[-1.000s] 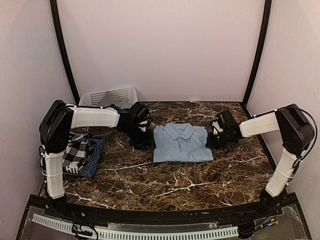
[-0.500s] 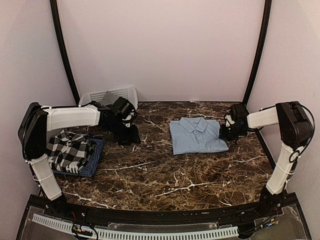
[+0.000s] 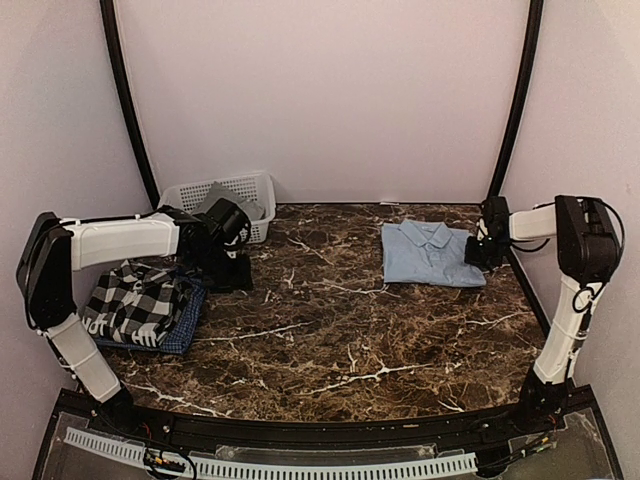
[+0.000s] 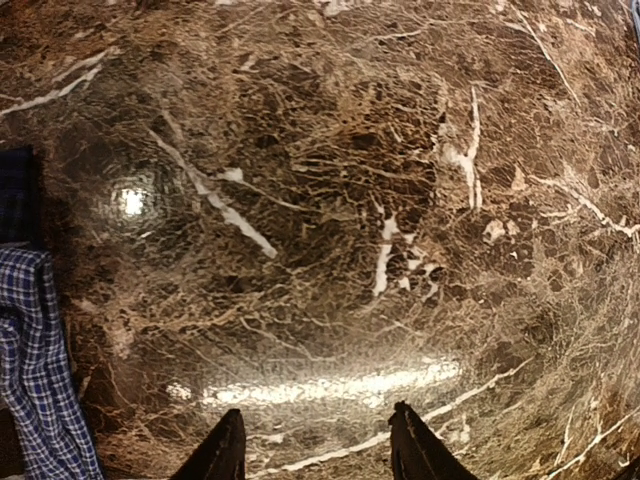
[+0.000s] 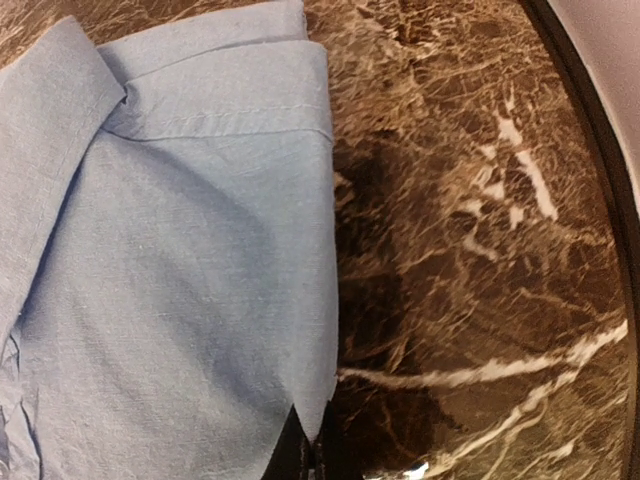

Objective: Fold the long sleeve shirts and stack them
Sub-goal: Move the square-folded shirt to the corner of the board, then move the square-folded shirt to the center of the board.

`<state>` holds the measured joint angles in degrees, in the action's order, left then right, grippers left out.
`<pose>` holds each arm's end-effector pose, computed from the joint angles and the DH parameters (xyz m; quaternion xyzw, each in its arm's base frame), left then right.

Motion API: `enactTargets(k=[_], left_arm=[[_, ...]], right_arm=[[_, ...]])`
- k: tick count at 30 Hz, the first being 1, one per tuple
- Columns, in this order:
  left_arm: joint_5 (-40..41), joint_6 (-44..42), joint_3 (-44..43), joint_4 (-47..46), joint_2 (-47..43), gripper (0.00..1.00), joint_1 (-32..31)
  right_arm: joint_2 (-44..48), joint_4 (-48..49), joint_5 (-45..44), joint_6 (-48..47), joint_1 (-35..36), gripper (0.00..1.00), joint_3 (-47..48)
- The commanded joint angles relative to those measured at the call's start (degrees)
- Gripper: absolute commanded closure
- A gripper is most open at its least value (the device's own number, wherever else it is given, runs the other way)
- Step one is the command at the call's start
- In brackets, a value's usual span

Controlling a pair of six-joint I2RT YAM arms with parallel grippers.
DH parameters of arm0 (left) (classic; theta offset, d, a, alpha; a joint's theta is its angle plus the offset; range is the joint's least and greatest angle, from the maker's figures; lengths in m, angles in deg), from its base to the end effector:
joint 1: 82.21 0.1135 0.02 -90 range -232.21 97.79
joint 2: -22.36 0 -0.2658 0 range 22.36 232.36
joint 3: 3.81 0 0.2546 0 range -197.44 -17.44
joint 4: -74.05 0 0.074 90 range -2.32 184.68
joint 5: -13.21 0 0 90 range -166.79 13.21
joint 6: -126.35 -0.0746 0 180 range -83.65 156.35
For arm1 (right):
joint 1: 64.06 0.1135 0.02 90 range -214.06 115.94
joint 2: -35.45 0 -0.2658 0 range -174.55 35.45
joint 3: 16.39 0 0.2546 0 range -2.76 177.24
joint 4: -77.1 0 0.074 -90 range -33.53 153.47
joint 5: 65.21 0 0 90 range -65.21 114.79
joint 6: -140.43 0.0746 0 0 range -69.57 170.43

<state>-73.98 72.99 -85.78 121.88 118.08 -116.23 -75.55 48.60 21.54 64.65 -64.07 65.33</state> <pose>0.3041 -0.2009 0.1868 -0.0282 0.9687 -0.1225 0.2140 0.4165 -0.0043 0.1115 0.1268 0.9520 0.0073 0.2786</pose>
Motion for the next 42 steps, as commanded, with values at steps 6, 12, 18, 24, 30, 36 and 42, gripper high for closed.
enactTargets(k=[6,12,18,24,30,36,42], left_arm=[[8.39,0.59,2.28,6.66,-4.31,0.49,0.88],[12.14,1.81,3.85,9.22,-4.84,0.46,0.97],[16.67,2.47,3.77,12.16,-2.79,0.44,0.9],[22.84,4.1,3.26,16.26,0.84,0.35,0.89],[30.0,5.78,2.13,20.44,6.13,0.28,0.89],[35.23,6.89,0.3,22.6,12.28,0.31,0.89],[40.6,8.05,-0.71,24.87,16.66,0.68,0.89]], right_arm=[[0.11,-3.27,-2.1,-1.33,-1.86,0.56,2.13],[7.53,-1.83,0.82,0.31,-0.51,0.3,-0.27],[15.23,1.71,3.72,2.57,4.14,0.15,-3.48],[20.89,5.34,7.87,5.29,7.93,0.09,-6.8],[22.88,7.47,10.5,6.43,9.66,0.01,-8.84],[22.91,8.83,11.77,7.05,10.01,0.01,-11.05],[23.84,10.07,12.74,7.45,10.7,0.01,-13.45]])
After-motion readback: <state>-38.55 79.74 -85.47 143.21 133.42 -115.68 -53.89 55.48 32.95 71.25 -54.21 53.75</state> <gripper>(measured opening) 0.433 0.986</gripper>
